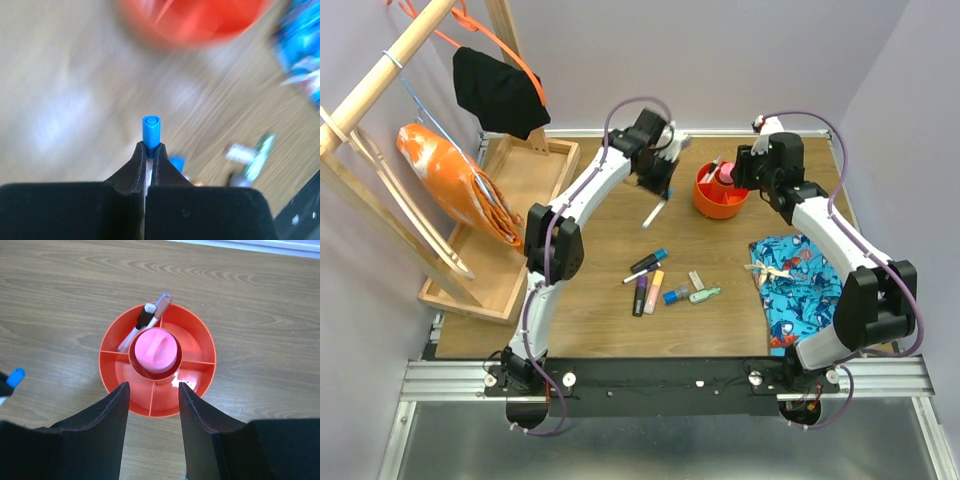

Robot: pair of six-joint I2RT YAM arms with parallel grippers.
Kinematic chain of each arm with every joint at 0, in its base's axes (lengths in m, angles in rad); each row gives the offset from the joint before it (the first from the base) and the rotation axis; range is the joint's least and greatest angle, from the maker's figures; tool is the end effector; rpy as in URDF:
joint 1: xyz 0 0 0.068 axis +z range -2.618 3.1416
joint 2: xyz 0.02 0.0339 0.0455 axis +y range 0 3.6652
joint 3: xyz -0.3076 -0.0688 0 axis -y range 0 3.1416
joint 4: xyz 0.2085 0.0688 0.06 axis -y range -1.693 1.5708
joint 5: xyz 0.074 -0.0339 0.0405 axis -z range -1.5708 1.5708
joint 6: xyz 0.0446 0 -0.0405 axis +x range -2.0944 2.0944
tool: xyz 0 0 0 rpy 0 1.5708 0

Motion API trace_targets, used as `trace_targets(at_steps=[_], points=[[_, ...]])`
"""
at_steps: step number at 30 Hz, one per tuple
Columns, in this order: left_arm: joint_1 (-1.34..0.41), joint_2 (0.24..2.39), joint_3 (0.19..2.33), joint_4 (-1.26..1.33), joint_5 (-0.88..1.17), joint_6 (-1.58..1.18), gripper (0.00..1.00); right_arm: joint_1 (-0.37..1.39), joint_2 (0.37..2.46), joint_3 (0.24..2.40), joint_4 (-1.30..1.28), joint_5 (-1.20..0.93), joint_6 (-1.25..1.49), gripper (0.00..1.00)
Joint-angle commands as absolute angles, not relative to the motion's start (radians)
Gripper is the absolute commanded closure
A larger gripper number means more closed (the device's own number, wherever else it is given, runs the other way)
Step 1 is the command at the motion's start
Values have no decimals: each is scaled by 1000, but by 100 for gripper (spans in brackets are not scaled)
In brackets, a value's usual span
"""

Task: Sort the stationery into containers
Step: Pick up the pen from the center of the board, then place the pen in the storage box.

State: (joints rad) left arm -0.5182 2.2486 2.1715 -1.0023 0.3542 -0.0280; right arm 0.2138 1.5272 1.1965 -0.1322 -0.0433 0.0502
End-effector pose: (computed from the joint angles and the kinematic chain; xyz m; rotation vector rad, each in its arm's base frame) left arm 0.4094 -0.2512 0.2947 0.7703 2.5817 -0.6459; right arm 0.3215 0.0718 0.3569 -0.1939 2.0304 0.2098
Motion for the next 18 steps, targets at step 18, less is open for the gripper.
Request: trace_targets(at_steps=[18], points=[[-569, 2310, 1993, 448, 588, -176, 100, 189, 1474, 1241, -230, 60, -43, 49]])
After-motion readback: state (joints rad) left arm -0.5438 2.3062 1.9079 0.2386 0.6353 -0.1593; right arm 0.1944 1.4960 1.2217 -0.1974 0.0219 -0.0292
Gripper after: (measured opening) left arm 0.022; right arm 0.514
